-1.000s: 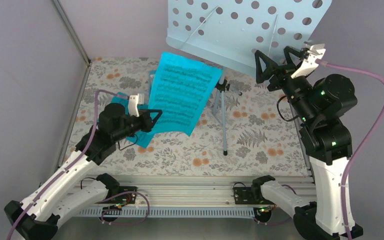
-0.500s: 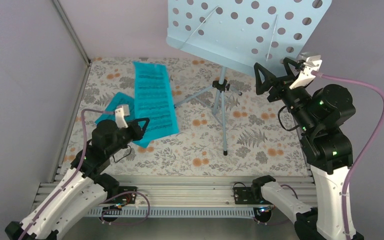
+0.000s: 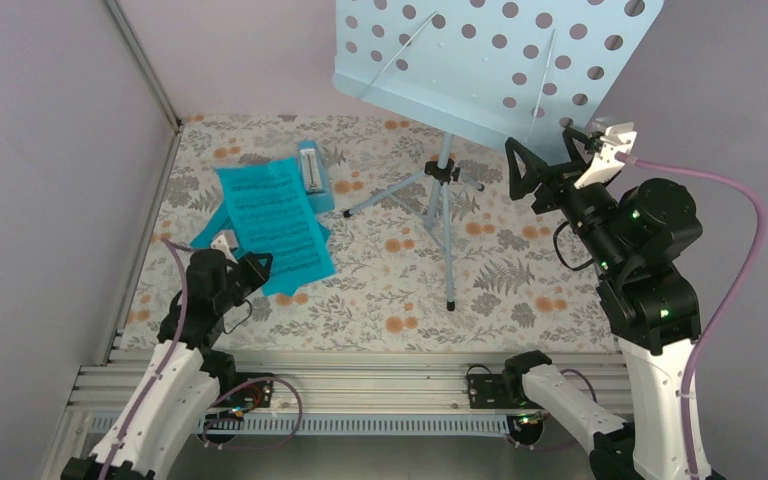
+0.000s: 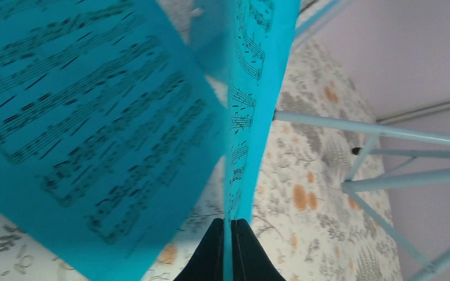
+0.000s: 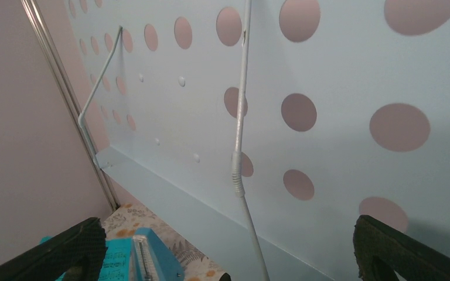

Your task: Pack up the instrument practice props

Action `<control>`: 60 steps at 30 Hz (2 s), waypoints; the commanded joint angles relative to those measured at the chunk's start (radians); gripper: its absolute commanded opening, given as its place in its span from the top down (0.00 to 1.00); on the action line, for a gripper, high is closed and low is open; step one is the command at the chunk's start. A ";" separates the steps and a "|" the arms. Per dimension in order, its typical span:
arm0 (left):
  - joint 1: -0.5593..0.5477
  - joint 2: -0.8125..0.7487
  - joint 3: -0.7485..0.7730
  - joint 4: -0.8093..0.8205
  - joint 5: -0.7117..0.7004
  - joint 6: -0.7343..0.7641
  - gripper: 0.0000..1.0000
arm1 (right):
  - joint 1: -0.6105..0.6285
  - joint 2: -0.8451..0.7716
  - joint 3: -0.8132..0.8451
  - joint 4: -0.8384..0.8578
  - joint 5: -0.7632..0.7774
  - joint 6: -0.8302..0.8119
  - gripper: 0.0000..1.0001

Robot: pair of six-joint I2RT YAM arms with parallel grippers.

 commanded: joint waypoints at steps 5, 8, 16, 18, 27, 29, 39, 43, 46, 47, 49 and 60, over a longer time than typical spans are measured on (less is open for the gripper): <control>0.127 0.145 -0.060 0.099 0.144 0.053 0.98 | -0.003 -0.058 -0.051 0.022 0.041 0.009 0.00; 0.149 0.155 -0.081 0.117 0.151 0.056 0.98 | -0.003 -0.076 -0.069 0.030 0.049 0.013 0.00; 0.190 0.249 -0.050 0.081 0.127 0.170 0.71 | -0.003 -0.178 -0.159 0.179 -0.124 -0.011 0.00; 0.194 0.265 0.014 0.013 0.084 0.223 0.35 | -0.003 -0.204 -0.160 0.216 -0.195 -0.012 0.00; 0.195 0.255 0.289 -0.198 -0.076 0.331 0.00 | -0.002 -0.234 -0.214 0.265 -0.444 0.019 0.00; 0.195 0.254 0.379 -0.260 -0.155 0.363 0.00 | -0.003 -0.216 -0.188 0.239 -0.477 0.011 0.00; 0.194 0.306 0.773 -0.208 -0.194 0.605 0.00 | -0.003 -0.290 -0.449 0.351 -0.577 0.192 0.00; 0.193 0.303 0.749 -0.038 -0.073 0.652 0.00 | -0.004 -0.351 -0.633 0.442 -0.649 0.333 0.01; 0.192 0.308 0.704 0.081 -0.018 0.656 0.00 | -0.004 -0.382 -0.727 0.414 -0.614 0.315 0.02; 0.193 0.318 0.696 0.106 0.002 0.662 0.00 | -0.003 -0.387 -0.752 0.391 -0.585 0.299 0.03; 0.193 0.345 0.697 0.135 0.031 0.684 0.00 | -0.004 -0.382 -0.801 0.342 -0.512 0.289 0.04; 0.186 0.333 0.555 0.187 -0.059 0.734 0.00 | -0.002 -0.165 -1.099 0.455 -0.330 0.411 0.08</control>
